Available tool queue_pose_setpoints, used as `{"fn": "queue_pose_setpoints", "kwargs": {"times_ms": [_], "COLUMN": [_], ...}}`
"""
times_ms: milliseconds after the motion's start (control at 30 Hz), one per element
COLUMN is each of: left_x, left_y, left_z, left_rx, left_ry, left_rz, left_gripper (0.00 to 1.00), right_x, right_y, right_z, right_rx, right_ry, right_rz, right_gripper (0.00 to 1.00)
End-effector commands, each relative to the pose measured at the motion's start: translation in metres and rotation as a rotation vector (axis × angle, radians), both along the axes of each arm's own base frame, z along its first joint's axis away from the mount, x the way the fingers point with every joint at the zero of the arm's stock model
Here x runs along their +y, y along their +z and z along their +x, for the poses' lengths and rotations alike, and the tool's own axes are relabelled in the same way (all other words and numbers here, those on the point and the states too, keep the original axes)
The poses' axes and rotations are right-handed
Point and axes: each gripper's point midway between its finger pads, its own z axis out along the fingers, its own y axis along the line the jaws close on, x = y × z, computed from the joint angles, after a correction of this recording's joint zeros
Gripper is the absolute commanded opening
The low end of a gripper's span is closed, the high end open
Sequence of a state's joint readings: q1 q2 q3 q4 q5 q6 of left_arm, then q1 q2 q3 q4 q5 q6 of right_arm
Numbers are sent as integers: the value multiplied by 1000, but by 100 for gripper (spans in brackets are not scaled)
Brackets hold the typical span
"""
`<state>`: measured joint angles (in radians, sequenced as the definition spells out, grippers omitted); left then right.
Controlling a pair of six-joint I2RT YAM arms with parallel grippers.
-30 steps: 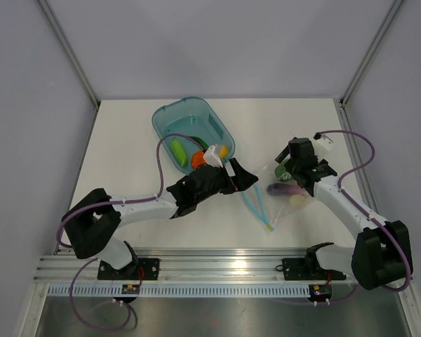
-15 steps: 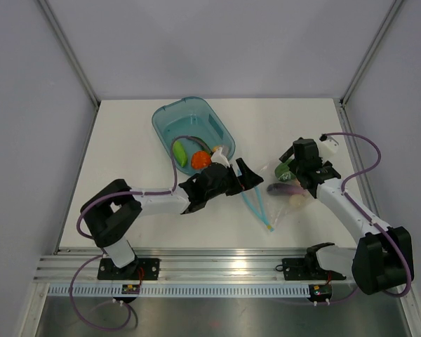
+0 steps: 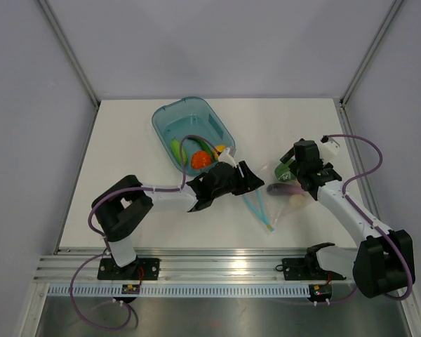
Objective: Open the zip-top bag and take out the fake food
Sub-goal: Adjust the zipper food storage bag at the center of the board.
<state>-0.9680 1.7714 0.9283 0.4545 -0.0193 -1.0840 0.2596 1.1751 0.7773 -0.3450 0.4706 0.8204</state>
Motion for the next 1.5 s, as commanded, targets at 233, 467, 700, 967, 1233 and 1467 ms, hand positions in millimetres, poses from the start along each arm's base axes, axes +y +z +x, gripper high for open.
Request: {"fn": "queue_pose_setpoints", "kwargs": {"times_ms": [233,467,700,967,1233,1467], "left_x": [1,3,11,25,34,40], "left_y": [19,21,31,33,50,48], "left_z": [37,51,60,83,89,91], "left_rx": [-73,-157,-246,-257,-292,-282], "left_ry": [-34,-107,-180,-185,-163,-150], "left_rz": [-33,45,142,139,109,115], "left_gripper": [27,19,17,17,18,18], "right_x": [-9,-9,-11,-12,-12,-19], "right_y": [11,10,7,9,-2,-12], "right_z": [2,1,1,-1,1,4], "right_rx": [-50,-49,-32,-36,2,34], "right_ry": [-46,-47,-48,-49,-41,-50], "right_rz": [-6,-7,-28,-29,-41,-28], "right_gripper": [96,96,96,96,94,88]}}
